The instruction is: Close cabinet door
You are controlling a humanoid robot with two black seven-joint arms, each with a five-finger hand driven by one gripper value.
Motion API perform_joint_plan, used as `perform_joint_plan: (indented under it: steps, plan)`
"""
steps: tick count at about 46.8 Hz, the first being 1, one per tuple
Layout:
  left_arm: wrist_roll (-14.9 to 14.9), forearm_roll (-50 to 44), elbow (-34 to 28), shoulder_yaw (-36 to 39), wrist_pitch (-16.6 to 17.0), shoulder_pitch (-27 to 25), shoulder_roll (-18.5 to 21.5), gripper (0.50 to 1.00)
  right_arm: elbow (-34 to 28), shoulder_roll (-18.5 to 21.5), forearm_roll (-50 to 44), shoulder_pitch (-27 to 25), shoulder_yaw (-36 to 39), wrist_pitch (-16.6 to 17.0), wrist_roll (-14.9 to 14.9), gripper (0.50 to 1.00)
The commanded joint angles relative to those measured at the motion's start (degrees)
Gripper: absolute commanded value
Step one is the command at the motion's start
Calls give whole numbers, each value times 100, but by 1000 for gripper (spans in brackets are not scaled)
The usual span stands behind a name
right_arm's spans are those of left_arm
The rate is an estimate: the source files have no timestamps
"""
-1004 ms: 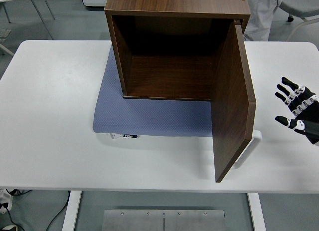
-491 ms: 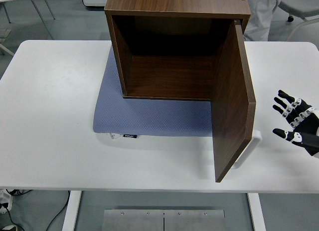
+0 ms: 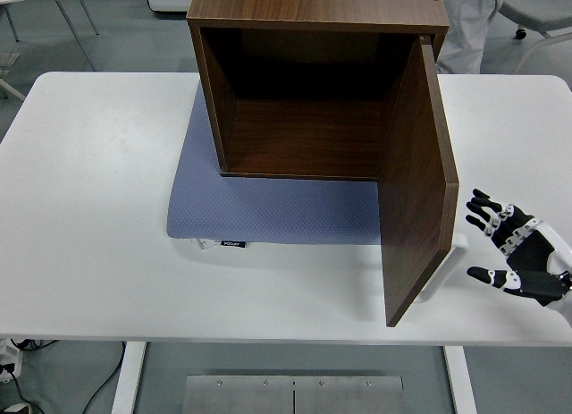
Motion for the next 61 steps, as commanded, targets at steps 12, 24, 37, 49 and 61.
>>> perform_joint_plan:
  steps: [12,24,37,49,61]
  plan:
    - [0,0,-3,0,-1,0,0,1000,126,20,-317,-24,-139,-2,-1,1000]
    - [0,0,-3,0,-1,0,0,1000,187,64,-493,-15,-209,-2,-1,1000]
    - [0,0,6,0,-1,0,0,1000,345,248,-854,20,-350,-2,-1,1000]
    - [0,0,6,0,-1,0,0,1000,398,538,-1056,169,-543,-11,-1,1000]
    - [0,0,-3,0,-1,0,0,1000,416,758,-1109,336,-710,-37,-1,1000]
